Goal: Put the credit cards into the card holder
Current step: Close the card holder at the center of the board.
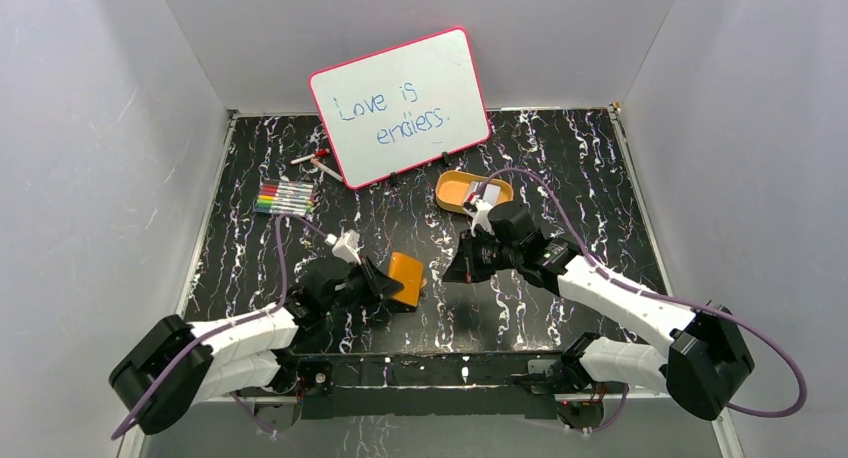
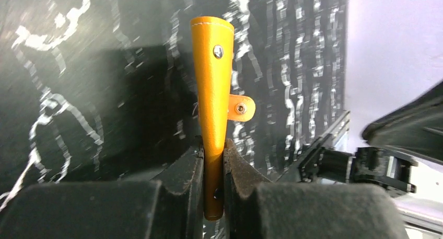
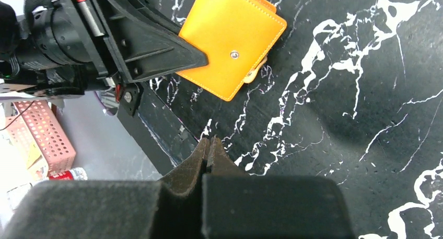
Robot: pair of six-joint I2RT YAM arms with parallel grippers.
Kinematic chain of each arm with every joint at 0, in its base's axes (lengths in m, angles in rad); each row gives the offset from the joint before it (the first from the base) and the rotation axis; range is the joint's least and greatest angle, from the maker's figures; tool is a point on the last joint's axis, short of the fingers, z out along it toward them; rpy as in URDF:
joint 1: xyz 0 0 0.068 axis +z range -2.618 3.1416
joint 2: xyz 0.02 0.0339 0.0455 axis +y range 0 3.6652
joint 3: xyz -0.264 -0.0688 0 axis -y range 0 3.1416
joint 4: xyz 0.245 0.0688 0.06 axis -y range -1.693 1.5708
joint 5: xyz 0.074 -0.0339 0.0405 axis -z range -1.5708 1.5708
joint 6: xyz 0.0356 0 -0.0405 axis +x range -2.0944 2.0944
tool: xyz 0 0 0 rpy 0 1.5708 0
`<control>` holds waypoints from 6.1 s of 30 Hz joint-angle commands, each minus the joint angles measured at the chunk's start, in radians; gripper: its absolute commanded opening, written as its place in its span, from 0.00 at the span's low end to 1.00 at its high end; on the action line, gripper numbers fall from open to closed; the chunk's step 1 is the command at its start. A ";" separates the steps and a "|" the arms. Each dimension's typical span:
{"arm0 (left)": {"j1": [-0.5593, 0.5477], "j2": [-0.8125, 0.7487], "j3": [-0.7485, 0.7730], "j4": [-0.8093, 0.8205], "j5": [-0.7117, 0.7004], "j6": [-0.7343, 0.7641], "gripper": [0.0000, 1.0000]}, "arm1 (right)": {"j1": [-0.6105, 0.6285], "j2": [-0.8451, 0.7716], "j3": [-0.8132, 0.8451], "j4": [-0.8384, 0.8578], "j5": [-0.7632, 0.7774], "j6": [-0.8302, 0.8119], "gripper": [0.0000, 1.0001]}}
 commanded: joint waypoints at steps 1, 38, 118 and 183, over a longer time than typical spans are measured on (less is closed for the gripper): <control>-0.002 0.063 -0.040 0.157 -0.045 -0.060 0.00 | 0.000 0.043 -0.038 0.053 -0.016 -0.009 0.00; -0.234 0.405 0.027 0.067 -0.534 -0.321 0.00 | 0.013 0.394 0.235 0.130 0.209 0.080 0.80; -0.242 0.425 0.026 0.062 -0.554 -0.349 0.00 | 0.021 0.497 0.310 -0.057 0.194 0.000 0.00; -0.242 0.482 0.031 0.053 -0.547 -0.353 0.00 | 0.011 0.639 0.374 -0.028 0.069 -0.112 0.00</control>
